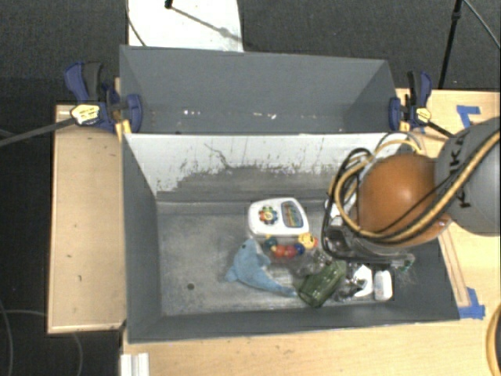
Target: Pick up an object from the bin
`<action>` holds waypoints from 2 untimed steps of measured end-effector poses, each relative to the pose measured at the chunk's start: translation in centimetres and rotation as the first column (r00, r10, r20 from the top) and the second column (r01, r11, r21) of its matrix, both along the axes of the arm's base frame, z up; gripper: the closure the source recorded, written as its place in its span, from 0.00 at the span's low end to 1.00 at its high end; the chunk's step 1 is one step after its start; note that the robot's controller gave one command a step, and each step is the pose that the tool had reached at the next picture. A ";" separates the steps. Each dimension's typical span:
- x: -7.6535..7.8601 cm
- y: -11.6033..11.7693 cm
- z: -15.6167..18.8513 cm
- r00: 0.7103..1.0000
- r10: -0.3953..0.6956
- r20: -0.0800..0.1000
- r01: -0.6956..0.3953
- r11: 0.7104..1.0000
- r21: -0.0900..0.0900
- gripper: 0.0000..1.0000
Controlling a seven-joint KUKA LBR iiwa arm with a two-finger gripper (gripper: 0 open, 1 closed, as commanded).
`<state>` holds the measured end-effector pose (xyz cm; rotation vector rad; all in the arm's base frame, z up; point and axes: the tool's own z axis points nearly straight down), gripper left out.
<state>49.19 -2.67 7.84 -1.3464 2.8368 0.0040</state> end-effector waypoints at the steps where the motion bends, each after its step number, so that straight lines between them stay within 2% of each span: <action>1: -0.1 0.0 1.2 1.000 0.000 -0.001 0.000 1.000 0.000 1.00; 2: -0.2 0.0 2.9 1.000 -0.001 -0.006 0.001 1.000 0.000 1.00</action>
Offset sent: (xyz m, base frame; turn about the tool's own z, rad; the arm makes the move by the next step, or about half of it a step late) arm -0.0001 0.0000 0.0882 0.0000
